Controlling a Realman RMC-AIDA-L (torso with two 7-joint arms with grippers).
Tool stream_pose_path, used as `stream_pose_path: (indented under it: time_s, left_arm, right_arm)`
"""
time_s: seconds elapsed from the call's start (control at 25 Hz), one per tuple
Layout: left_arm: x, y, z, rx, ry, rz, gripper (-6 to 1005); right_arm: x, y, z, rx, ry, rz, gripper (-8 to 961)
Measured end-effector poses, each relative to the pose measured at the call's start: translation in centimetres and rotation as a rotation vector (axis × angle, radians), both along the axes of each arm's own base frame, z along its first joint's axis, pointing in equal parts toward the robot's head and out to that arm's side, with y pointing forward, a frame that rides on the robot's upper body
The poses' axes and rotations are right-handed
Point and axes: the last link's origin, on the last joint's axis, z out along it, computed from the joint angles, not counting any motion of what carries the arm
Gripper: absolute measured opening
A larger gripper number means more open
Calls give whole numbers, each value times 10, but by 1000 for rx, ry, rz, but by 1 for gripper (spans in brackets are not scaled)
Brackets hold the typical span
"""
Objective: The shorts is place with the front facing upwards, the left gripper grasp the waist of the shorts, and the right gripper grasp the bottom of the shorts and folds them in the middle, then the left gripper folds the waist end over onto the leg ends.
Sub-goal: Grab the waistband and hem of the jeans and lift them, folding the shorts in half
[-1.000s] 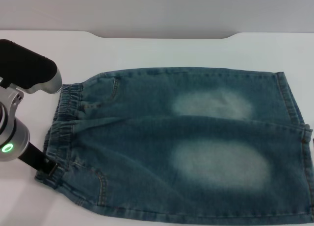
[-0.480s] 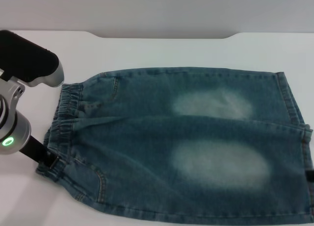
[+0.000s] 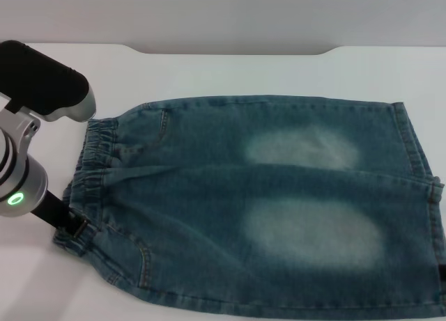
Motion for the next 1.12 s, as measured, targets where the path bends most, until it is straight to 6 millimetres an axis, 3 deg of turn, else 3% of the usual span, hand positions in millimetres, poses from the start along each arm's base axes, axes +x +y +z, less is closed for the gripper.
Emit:
stream_pose_path:
  time_s: [0.36, 1.12]
  left_arm:
    - [1, 2, -1, -5, 3, -3, 38]
    - [4, 7, -4, -13, 9, -9, 40]
  right_arm:
    - [6, -4, -9, -27, 6, -22, 603]
    - [7, -6, -25, -89, 33, 3, 481]
